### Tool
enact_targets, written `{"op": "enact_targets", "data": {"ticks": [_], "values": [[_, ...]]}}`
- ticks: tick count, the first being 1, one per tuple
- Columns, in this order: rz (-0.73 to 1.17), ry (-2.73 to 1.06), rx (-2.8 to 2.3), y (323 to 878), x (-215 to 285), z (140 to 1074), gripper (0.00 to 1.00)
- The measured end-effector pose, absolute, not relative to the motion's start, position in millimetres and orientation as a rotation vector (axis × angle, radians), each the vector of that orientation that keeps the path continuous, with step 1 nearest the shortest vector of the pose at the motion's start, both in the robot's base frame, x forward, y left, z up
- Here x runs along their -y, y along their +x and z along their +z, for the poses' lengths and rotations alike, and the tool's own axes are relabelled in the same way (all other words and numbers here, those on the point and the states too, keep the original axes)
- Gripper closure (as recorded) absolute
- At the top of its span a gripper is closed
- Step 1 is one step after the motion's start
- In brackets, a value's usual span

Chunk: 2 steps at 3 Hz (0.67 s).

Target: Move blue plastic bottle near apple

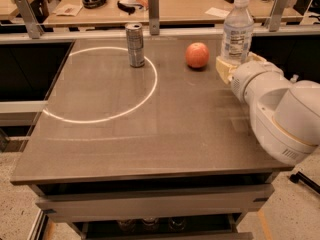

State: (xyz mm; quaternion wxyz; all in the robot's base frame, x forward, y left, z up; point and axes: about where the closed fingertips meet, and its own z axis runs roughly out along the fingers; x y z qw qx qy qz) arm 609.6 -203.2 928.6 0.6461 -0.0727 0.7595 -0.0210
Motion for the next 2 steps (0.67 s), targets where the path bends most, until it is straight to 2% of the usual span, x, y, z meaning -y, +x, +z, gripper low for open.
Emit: {"op": "enact_targets", "data": {"ticks": [2], "values": [[-0.074,-0.091,-1.702,659.3,217.7,921.2,1.0]]}}
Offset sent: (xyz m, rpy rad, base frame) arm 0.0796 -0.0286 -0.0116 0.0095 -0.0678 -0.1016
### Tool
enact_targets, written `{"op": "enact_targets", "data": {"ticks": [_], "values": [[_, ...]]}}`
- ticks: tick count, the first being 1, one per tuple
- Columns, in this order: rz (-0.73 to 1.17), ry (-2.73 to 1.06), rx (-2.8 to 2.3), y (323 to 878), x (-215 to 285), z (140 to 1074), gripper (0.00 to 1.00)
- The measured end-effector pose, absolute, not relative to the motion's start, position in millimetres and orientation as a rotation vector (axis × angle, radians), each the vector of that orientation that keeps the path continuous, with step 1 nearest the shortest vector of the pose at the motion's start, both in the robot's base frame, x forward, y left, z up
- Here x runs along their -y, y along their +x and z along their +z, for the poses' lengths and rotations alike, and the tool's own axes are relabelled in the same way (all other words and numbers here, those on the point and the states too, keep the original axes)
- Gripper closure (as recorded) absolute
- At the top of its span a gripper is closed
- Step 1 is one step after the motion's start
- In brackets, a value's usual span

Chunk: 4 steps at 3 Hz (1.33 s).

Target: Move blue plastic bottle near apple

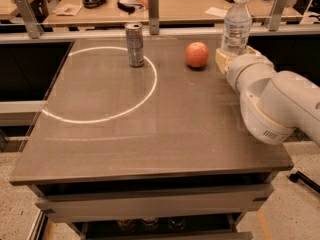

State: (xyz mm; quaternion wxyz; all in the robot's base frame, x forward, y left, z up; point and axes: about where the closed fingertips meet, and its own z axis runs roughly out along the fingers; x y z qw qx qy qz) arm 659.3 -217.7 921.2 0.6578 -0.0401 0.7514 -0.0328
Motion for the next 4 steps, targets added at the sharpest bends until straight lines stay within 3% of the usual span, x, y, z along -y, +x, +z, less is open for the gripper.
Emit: {"op": "enact_targets", "data": {"ticks": [2,4], "values": [[-0.125,-0.098,-1.682,688.4,238.0,914.7,1.0],[-0.054,-0.117,-1.721,694.8,221.8,899.7,1.0]]}}
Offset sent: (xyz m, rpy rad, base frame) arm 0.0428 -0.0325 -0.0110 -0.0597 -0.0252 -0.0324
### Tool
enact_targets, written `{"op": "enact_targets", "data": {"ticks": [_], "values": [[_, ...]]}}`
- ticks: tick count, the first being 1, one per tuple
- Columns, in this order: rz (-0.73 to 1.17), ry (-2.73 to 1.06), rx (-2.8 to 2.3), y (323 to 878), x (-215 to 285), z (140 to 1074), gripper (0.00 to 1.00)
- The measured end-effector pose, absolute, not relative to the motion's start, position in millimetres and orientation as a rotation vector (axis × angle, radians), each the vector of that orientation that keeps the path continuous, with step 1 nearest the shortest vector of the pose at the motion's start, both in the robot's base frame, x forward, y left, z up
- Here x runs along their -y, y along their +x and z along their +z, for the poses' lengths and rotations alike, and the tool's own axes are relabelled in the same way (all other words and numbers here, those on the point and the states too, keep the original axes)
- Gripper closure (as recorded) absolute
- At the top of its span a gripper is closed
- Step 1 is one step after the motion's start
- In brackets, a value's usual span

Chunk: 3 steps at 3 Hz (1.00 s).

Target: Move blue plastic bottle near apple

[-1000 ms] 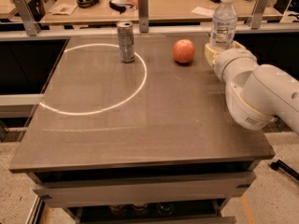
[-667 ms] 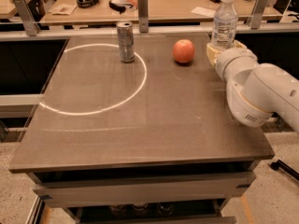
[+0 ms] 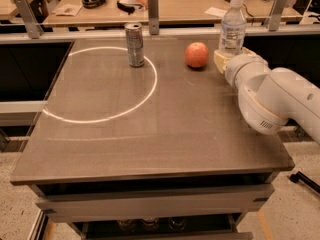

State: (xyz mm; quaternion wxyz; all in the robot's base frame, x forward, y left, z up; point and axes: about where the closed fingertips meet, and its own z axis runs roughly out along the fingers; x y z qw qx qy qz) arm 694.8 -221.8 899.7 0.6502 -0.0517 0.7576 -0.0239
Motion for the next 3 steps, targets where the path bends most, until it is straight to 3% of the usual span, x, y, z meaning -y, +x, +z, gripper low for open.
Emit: {"op": "enact_targets", "data": {"ticks": [3], "values": [[-0.008,-0.065,-1.701,707.0,204.5,879.6,1.0]]}}
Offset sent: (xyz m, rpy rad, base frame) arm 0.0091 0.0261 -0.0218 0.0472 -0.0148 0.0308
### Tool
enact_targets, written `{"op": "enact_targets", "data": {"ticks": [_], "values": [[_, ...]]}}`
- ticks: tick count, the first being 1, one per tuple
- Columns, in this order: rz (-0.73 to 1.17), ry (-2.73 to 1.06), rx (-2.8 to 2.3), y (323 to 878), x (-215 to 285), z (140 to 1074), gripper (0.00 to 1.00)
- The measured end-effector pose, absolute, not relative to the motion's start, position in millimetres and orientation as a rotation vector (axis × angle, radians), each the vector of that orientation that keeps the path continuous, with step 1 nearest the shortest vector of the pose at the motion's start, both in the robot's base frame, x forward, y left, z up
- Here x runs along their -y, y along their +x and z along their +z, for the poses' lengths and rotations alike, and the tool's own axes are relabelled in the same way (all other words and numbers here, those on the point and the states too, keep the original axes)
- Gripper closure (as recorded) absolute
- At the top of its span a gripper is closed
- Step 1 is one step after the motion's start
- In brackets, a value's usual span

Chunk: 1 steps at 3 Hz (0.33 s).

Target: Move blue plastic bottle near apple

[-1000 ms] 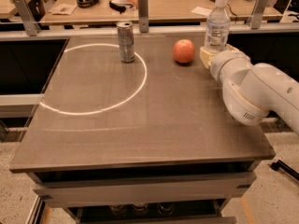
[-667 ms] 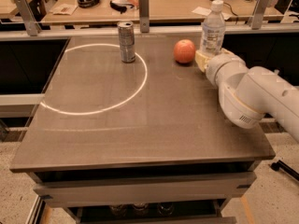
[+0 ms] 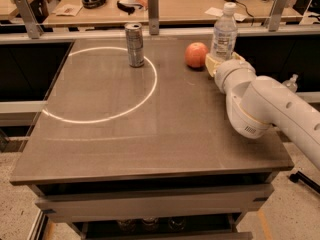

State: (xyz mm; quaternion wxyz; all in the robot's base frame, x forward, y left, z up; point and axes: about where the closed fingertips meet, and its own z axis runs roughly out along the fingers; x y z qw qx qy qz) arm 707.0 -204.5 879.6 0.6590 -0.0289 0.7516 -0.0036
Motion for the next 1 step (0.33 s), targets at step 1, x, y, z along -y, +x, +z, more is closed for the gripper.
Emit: {"op": "enact_targets", "data": {"ticks": [1], "values": [[-0.046,-0.051,-1.709,714.3,210.9,879.1,0.82]]}}
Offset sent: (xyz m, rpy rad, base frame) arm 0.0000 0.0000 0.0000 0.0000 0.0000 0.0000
